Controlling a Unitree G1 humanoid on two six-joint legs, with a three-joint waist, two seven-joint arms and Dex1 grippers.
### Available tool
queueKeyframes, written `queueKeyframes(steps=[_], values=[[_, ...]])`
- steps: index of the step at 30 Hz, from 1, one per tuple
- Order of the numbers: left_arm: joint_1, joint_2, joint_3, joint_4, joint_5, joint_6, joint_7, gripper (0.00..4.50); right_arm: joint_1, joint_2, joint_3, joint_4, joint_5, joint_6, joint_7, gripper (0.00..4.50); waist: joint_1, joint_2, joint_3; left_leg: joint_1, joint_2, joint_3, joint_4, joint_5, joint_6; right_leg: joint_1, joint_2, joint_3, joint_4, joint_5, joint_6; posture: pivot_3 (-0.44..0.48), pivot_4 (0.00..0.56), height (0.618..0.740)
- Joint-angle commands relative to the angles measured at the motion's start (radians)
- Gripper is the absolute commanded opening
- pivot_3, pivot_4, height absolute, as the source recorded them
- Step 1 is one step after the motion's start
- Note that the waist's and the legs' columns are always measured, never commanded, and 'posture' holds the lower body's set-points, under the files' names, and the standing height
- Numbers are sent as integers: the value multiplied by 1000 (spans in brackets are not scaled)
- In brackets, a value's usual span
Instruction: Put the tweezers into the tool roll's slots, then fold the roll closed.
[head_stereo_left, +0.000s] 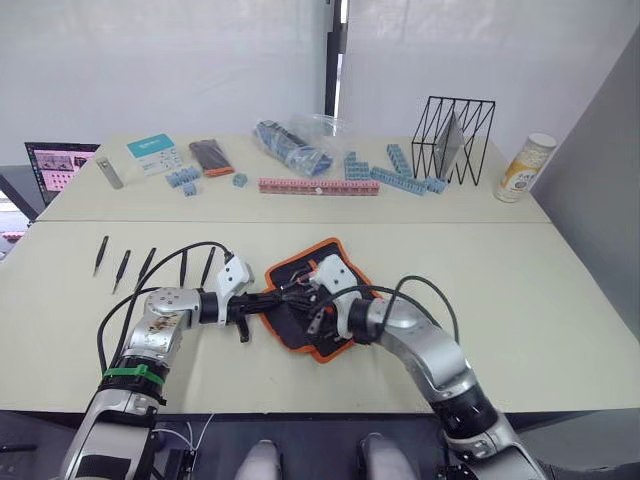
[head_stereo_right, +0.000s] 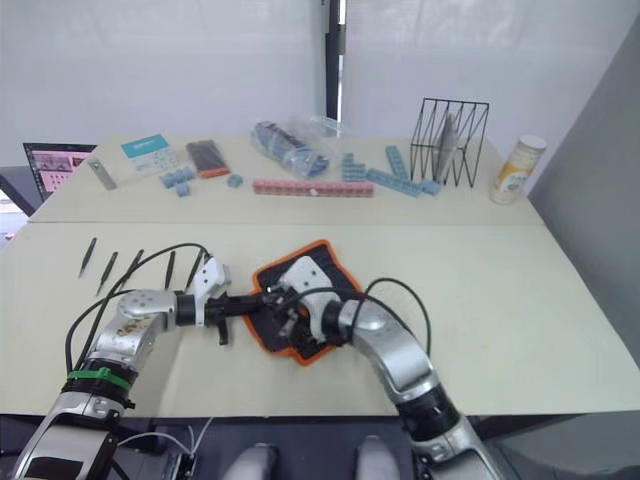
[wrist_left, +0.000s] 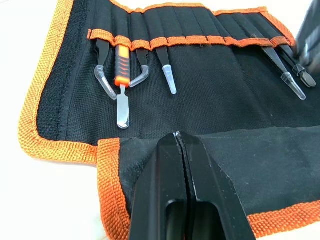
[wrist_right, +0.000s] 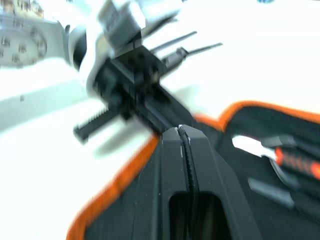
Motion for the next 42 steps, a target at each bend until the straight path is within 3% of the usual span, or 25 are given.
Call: queueKeyframes(steps=[1,9,16,28,38,42], values=[[18,5,-12,39,22,18,-2,21,-14,24,15,101,-26,-72,-8,0,0,0,0,0,0,0,0,0,0,0,0,0,0,0,0,0,150,737],[13,5,-5,37,23,10,2,21,-19,12,56,300,-100,-163,16,0,-3,0,0,1,0,0,0,0,0,0,0,0,1,0,0,0,150,737],[11,17,-3,55,37,-6,13,21,73,-57,130,156,-82,-69,128,0,-2,1,-1,2,0,0,-1,0,0,1,0,0,0,-1,-1,0,150,737],[9,23,2,73,39,-25,13,21,198,-159,81,-23,-4,99,143,0,5,1,-6,2,0,0,-2,0,0,2,0,0,-2,-4,-5,0,150,737],[-16,25,8,98,37,-40,12,21,198,-170,73,-53,20,54,137,0,10,1,-7,1,0,0,-2,0,0,1,-1,0,-3,-7,-8,0,150,737],[-25,22,42,93,-3,-48,3,21,173,-144,11,-103,59,14,127,0,9,1,-7,0,0,0,-2,0,0,1,-1,0,-3,-8,-8,0,150,737]])
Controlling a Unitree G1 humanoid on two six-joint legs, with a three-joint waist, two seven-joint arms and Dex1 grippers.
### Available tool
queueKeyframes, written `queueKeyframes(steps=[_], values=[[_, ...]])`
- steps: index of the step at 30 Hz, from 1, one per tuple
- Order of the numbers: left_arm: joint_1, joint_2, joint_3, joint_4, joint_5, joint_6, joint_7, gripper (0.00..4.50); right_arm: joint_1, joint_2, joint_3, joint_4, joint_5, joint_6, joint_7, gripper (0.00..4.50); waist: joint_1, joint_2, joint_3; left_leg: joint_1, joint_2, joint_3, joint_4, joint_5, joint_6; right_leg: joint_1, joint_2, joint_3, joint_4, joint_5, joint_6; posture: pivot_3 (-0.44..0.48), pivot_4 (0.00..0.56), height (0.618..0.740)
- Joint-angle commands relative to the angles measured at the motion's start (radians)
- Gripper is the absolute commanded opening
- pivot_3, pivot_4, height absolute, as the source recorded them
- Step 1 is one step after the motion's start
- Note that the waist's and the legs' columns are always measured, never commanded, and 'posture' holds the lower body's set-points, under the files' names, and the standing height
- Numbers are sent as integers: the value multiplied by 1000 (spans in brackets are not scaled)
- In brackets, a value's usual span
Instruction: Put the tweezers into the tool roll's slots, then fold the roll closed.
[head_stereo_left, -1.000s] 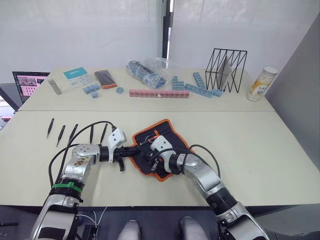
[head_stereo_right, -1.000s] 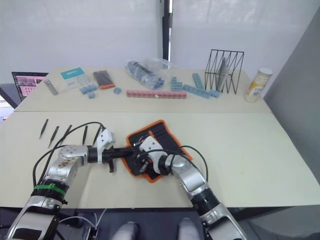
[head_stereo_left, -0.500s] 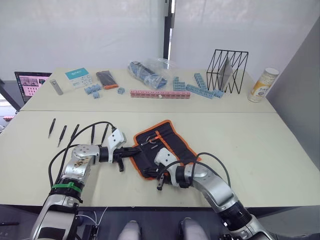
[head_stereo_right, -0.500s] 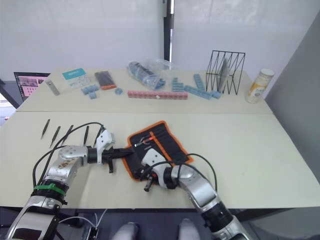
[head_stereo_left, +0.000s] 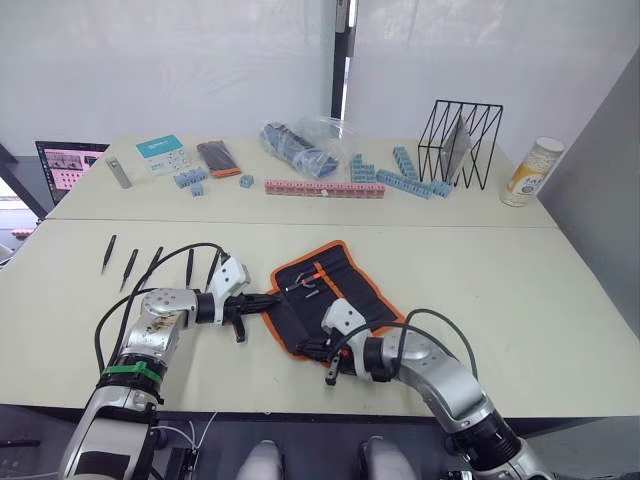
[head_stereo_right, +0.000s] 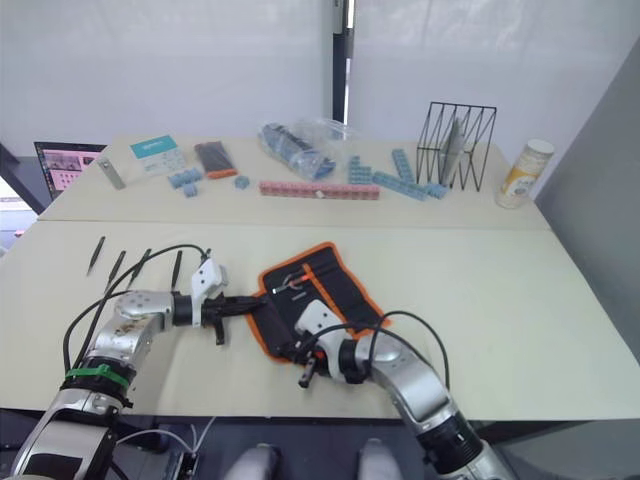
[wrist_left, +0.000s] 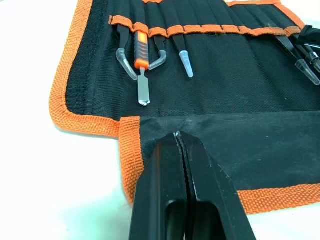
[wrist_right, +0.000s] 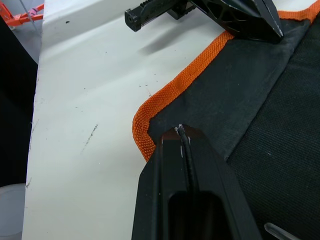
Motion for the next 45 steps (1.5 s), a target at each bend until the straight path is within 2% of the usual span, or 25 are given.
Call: queueKeyframes(steps=[1,3,5,8,11,13,17,21,25,27,31,36,40,45], values=[[1,16,67,-22,-57,23,-9,21,-14,2,-64,-58,44,3,-10,0,-2,0,1,-1,0,0,0,0,0,-1,0,0,0,0,0,0,150,737],[24,35,126,-114,-146,82,-46,21,-31,-10,-123,-125,81,23,-17,0,-4,0,2,-6,0,0,1,0,0,-6,0,0,1,0,0,0,150,737],[57,61,167,-193,-201,141,-60,21,-31,-22,-178,-183,125,53,-26,0,-8,0,2,-17,0,0,4,1,0,-18,0,0,3,8,9,0,150,737],[130,131,283,-255,-275,237,-22,21,-20,-71,-343,-282,211,100,-52,0,-10,0,3,-19,0,0,2,1,0,-19,0,0,2,9,9,0,150,737],[198,192,390,-249,-277,236,48,21,20,-141,-462,-303,221,93,-79,0,-8,0,3,-18,0,0,-1,1,0,-19,0,0,1,8,9,0,150,737],[251,231,460,-219,-262,198,92,0,62,-190,-538,-301,222,81,-91,567,-5,0,3,-18,0,0,-2,1,0,-19,0,0,-1,7,8,0,150,737],[424,347,632,-42,-219,42,133,1194,237,-276,-744,-261,214,-7,-77,1909,-3,0,3,-18,1,0,-6,0,-1,-19,0,0,-6,7,7,0,150,737],[512,418,733,141,-213,-78,143,2476,386,-271,-881,-191,211,-149,-68,3255,1,0,3,-18,1,2,-9,0,-1,-19,-1,0,-10,7,7,0,150,737],[579,458,810,324,-216,-185,163,3786,523,-253,-1019,-112,225,-255,-59,4500,9,0,3,-17,1,3,-9,0,-1,-18,-2,-1,-10,2,-1,0,150,737],[596,468,827,372,-223,-214,156,4465,571,-241,-1065,-90,239,-294,-58,4500,14,0,3,-17,0,5,-9,0,-2,-19,-4,-1,-11,1,-1,0,150,737],[595,478,849,415,-235,-246,158,4490,632,-206,-1101,-55,239,-365,-66,4500,19,-1,2,-16,3,8,-9,-5,-9,-18,-5,-3,-12,-1,-3,0,150,737],[586,480,846,424,-239,-241,143,4490,622,-186,-1061,-21,208,-427,-107,4500,19,-1,2,-14,16,26,-9,-5,-10,-17,-6,-5,-13,-1,-4,0,150,737],[565,474,838,418,-251,-199,135,4490,604,-199,-1020,-56,223,-405,-116,4500,18,-1,2,-13,18,29,-9,-5,-10,-17,-6,-5,-13,-1,-4,0,150,737],[492,435,815,385,-245,-145,227,4490,520,-245,-925,-178,278,-293,-116,4500,18,-1,2,-12,19,29,-9,-4,-9,-18,-5,-5,-10,-1,-3,0,150,737]])
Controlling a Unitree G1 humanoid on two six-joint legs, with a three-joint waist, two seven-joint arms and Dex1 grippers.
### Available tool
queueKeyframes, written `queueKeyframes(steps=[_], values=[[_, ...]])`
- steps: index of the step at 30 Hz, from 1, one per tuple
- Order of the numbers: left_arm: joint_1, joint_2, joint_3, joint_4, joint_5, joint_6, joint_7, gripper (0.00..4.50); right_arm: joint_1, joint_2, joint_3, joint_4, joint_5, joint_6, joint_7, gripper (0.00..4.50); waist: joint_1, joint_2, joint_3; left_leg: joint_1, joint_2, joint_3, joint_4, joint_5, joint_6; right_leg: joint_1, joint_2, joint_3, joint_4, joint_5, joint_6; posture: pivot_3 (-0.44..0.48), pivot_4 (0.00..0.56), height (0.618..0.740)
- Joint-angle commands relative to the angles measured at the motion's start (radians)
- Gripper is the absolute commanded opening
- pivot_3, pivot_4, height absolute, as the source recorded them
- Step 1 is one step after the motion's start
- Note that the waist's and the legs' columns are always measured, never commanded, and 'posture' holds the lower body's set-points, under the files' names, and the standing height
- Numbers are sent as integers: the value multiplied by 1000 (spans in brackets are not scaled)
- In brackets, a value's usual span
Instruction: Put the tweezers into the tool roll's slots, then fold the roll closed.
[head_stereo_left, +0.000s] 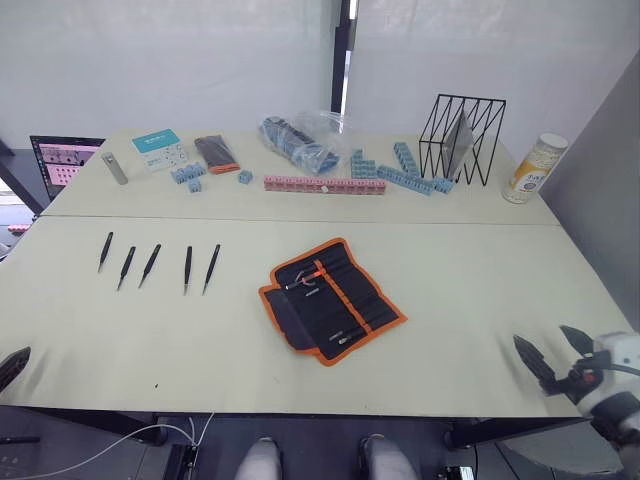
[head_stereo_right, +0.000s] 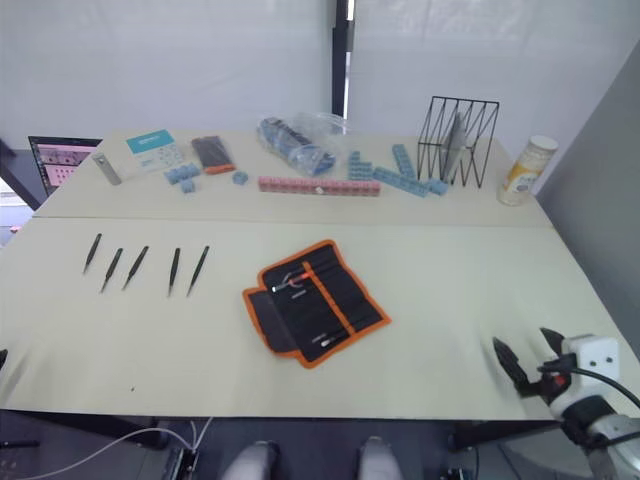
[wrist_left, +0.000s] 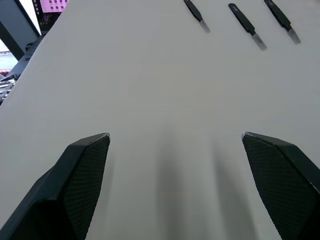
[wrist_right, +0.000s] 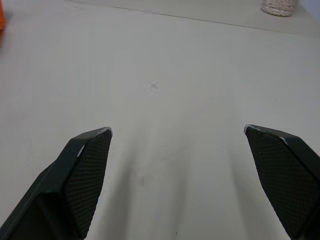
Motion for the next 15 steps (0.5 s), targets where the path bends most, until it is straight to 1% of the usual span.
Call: queueKeyframes(steps=[1,4,6,8,9,11,13,15], values=[[-65,-20,-13,-45,-11,43,93,4490,-83,-55,66,-142,94,102,7,4500,1,0,0,0,0,0,0,0,1,0,0,0,0,0,0,0,150,737],[-165,-50,-43,-74,-7,116,186,4490,-192,-120,163,-218,173,224,37,4500,3,0,0,1,0,0,0,3,5,1,1,0,1,1,1,0,150,737],[-230,-63,-70,-104,-16,175,187,4490,-265,-158,225,-254,212,290,50,4500,6,-3,0,0,0,0,0,6,6,1,1,0,1,1,2,0,150,737],[-319,-71,-109,-100,2,213,225,4490,-349,-176,287,-286,262,352,54,4500,8,-8,0,0,1,0,1,7,4,1,2,0,1,4,5,0,150,737],[-366,-71,-131,-84,14,233,246,4490,-386,-180,316,-298,279,376,55,4500,9,-10,0,-1,1,0,1,8,3,1,2,0,1,11,10,0,150,737],[-478,-70,-191,-16,62,252,295,4490,-454,-184,377,-318,295,410,60,4500,10,-12,0,-2,1,0,1,8,1,1,2,0,0,12,10,0,150,737],[-600,-71,-249,81,129,233,387,4490,-512,-176,423,-331,307,435,58,4500,12,-13,0,-3,0,0,1,9,1,1,2,0,-1,13,12,0,150,737],[-688,-74,-292,161,178,205,438,4490,-547,-171,453,-338,309,446,54,4500,7,-14,0,-4,0,0,1,9,1,0,2,1,-2,14,13,0,150,737]])
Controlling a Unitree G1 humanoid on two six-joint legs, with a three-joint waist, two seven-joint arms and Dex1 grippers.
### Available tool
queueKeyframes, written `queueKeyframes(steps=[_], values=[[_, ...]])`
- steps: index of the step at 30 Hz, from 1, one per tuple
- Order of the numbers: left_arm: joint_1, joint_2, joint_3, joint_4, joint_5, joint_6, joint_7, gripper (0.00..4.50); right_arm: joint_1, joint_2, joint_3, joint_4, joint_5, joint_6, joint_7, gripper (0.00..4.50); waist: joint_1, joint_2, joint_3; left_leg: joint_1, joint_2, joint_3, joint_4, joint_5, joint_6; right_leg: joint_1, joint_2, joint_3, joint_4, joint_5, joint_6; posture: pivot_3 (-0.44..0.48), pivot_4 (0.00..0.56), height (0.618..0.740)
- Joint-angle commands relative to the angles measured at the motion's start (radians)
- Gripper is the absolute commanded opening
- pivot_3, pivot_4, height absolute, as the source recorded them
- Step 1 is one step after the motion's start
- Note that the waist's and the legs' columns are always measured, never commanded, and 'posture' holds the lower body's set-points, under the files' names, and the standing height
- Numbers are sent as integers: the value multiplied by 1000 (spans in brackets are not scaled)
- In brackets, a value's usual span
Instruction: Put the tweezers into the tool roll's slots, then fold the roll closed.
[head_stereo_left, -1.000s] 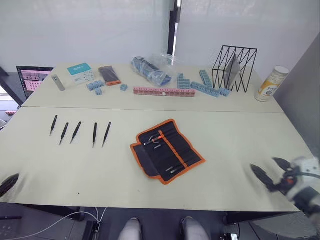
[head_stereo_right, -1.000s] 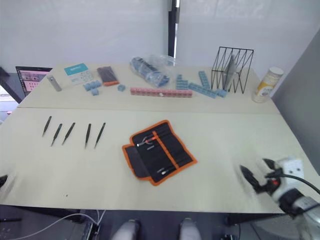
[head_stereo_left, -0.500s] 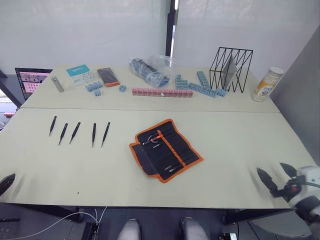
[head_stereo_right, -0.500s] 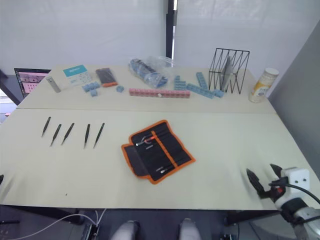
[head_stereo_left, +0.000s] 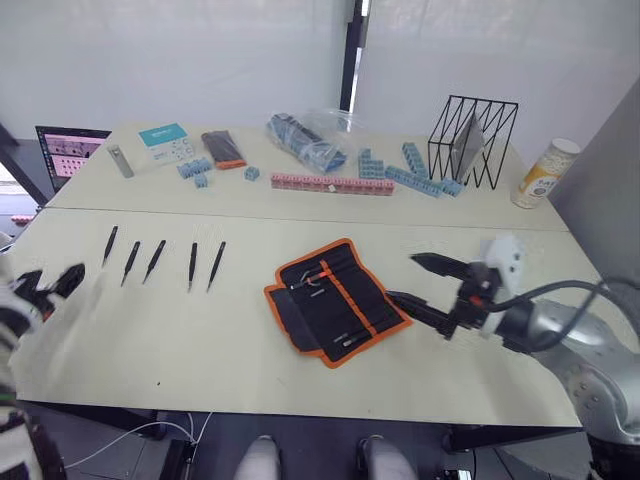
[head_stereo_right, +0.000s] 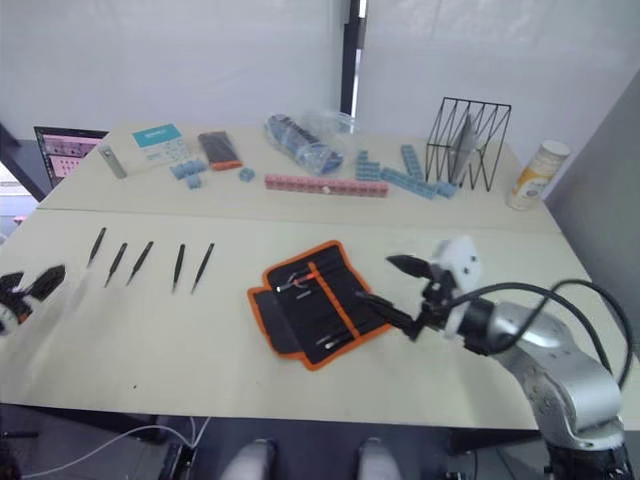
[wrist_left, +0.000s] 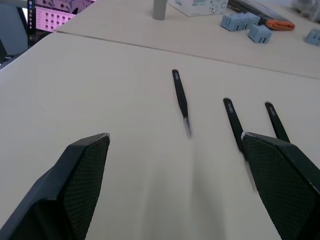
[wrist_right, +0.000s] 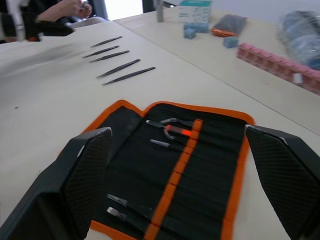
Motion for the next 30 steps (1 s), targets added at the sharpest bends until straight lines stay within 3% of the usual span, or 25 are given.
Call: queueKeyframes(steps=[1,8,13,20,30], values=[[-107,9,-63,118,83,-37,99,4490,-43,3,28,-41,27,21,-5,4500,-4,0,0,0,0,0,0,0,0,0,0,0,0,0,0,0,150,737],[-228,-37,-127,255,171,-55,235,4490,-71,14,52,-70,37,43,-38,4500,-14,-1,0,-1,0,0,0,-1,-1,-1,0,0,0,0,1,0,150,737],[-262,-55,-88,293,164,-29,327,4490,-45,3,21,-95,38,55,-75,4500,-7,-2,0,-1,0,0,1,0,-2,-1,0,0,2,0,1,0,150,737],[-284,-87,-53,307,171,-4,386,4490,0,-13,-38,-141,62,81,-121,4500,-4,-2,0,-1,0,0,3,0,-2,0,0,0,2,1,1,0,150,737],[-326,-141,-99,314,255,10,425,4490,49,-40,-116,-199,135,125,-194,4500,-1,-3,0,-1,0,0,5,0,-3,1,0,1,3,2,1,0,150,737]])
